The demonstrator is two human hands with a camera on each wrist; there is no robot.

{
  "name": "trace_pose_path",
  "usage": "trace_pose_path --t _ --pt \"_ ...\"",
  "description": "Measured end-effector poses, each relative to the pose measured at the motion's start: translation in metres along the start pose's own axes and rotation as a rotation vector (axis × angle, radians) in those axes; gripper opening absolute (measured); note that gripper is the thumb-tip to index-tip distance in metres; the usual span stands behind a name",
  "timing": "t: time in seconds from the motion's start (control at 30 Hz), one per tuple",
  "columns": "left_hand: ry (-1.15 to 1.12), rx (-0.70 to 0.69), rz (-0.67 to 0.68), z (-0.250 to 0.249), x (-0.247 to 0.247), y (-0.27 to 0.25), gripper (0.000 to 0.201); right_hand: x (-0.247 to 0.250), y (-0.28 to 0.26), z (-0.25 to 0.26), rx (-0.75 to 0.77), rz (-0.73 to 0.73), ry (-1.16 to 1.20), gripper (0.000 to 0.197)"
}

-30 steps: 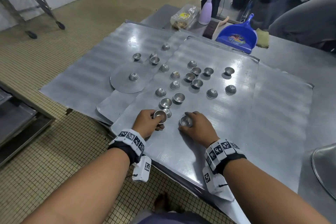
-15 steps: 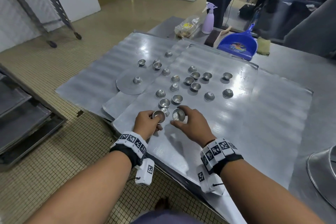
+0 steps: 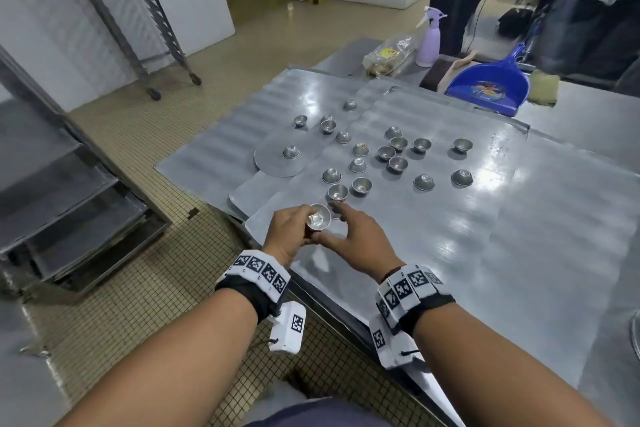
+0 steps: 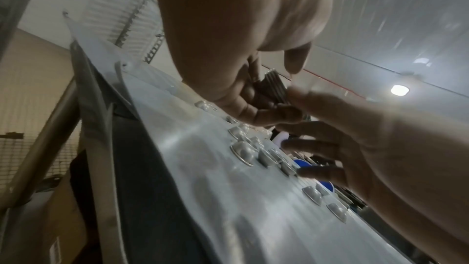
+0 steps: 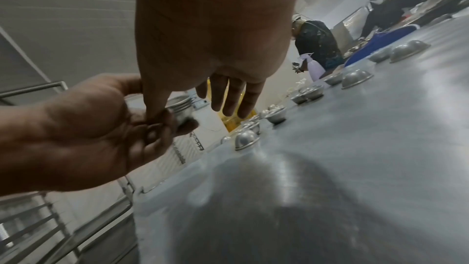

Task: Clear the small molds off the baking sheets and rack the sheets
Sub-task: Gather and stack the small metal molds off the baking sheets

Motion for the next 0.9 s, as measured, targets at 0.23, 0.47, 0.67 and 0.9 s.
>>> trace_pose_path --t 0.23,0.47,0.67,0.9 --pt "0.255 -0.029 -0.068 0.001 0.036 0.024 0.011 0.005 0.019 -0.032 -0.192 -0.027 -0.077 0.049" --pt "0.374 -0.009 0.075 0.002 0.045 0.057 0.012 -0.010 0.049 -0.050 -0.390 0.057 -0.183 0.045" --pt "0.395 0.019 0.206 -0.004 0.051 0.094 0.013 -0.032 0.065 -0.046 -0.485 0.053 -0.263 0.055" --pt "0.429 0.001 0.343 0.006 0.042 0.130 0.013 -0.043 0.058 -0.040 -0.609 -0.083 -0.289 0.047"
Point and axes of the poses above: each hand's wrist, its own y-axis towards the middle knuckle, its own x-axis out of the back of the hand, z = x × y, the point moved 6 cm from there along y, towards the middle knuckle
